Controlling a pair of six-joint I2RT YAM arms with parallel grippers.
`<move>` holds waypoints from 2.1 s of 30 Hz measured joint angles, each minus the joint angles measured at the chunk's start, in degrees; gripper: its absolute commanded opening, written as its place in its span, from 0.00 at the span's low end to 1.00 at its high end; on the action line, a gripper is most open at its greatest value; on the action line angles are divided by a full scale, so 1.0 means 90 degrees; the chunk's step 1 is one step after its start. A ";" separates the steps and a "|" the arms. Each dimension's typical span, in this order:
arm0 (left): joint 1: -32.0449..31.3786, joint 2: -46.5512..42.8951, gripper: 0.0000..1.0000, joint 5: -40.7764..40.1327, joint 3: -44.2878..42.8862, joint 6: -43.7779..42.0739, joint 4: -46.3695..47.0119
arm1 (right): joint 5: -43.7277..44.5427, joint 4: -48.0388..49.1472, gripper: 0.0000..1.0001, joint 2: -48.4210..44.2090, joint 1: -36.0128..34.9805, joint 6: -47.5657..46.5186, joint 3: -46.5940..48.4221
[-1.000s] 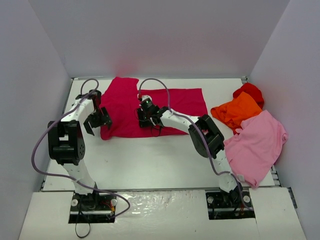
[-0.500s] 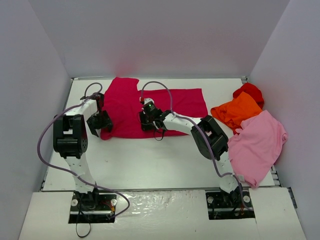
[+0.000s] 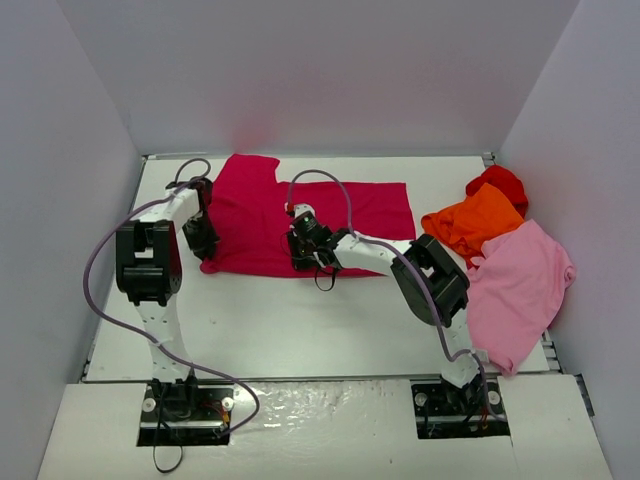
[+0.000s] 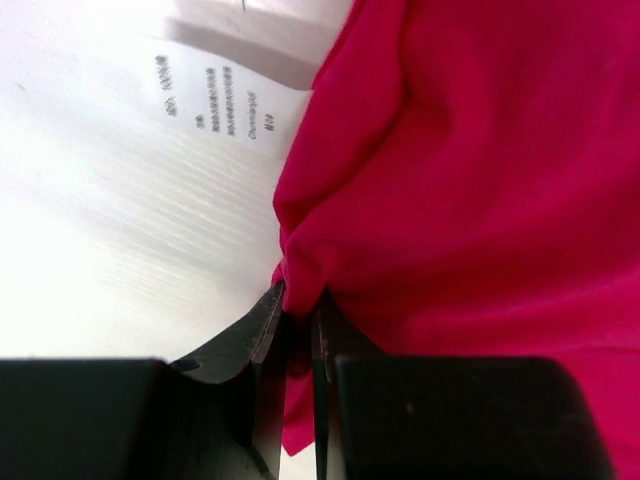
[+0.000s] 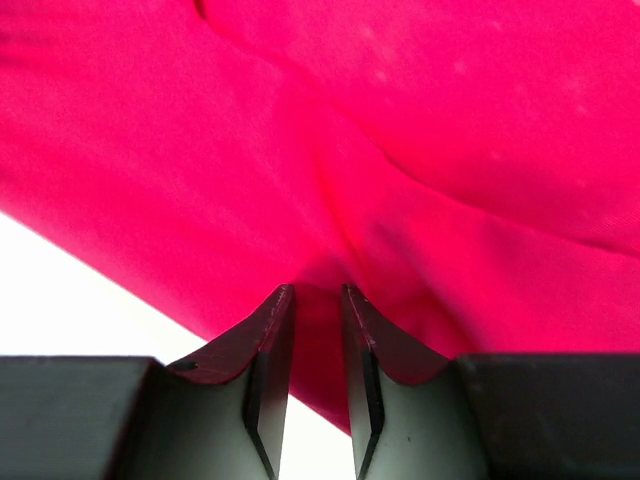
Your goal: Fold and stack the t-shirts
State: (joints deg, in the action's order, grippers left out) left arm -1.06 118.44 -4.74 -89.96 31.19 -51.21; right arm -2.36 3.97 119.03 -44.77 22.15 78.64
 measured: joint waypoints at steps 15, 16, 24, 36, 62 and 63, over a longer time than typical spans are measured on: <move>-0.0018 0.0292 0.56 -0.0732 -0.0774 -0.0249 -0.0855 | 0.0258 0.0370 0.00 -0.0365 -0.0038 0.0018 -0.0694; -0.0017 0.0248 0.65 -0.0776 -0.0686 -0.0261 -0.0829 | 0.0263 0.0371 0.00 -0.0365 -0.0039 0.0022 -0.0694; 0.0321 -0.0555 0.73 -0.0873 0.0288 -0.0187 -0.0862 | 0.0304 0.0370 0.00 -0.0373 -0.0039 0.0017 -0.0711; 0.0398 -0.1568 0.63 -0.0188 0.2011 0.0193 -0.0273 | 0.0327 0.0483 0.00 -0.0419 -0.0038 0.0013 -0.0820; 0.0393 -0.1663 0.54 -0.0196 0.2256 0.0436 0.1105 | 0.0401 0.0569 0.00 -0.0518 -0.0037 0.0005 -0.0983; 0.0393 -0.1824 0.57 -0.0175 0.2391 0.0438 0.1178 | 0.0401 0.0570 0.00 -0.0518 -0.0037 0.0005 -0.0983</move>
State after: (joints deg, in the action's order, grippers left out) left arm 2.48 102.03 -6.32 -68.44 35.13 -40.61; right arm 1.26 9.10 114.37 -45.10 22.20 69.80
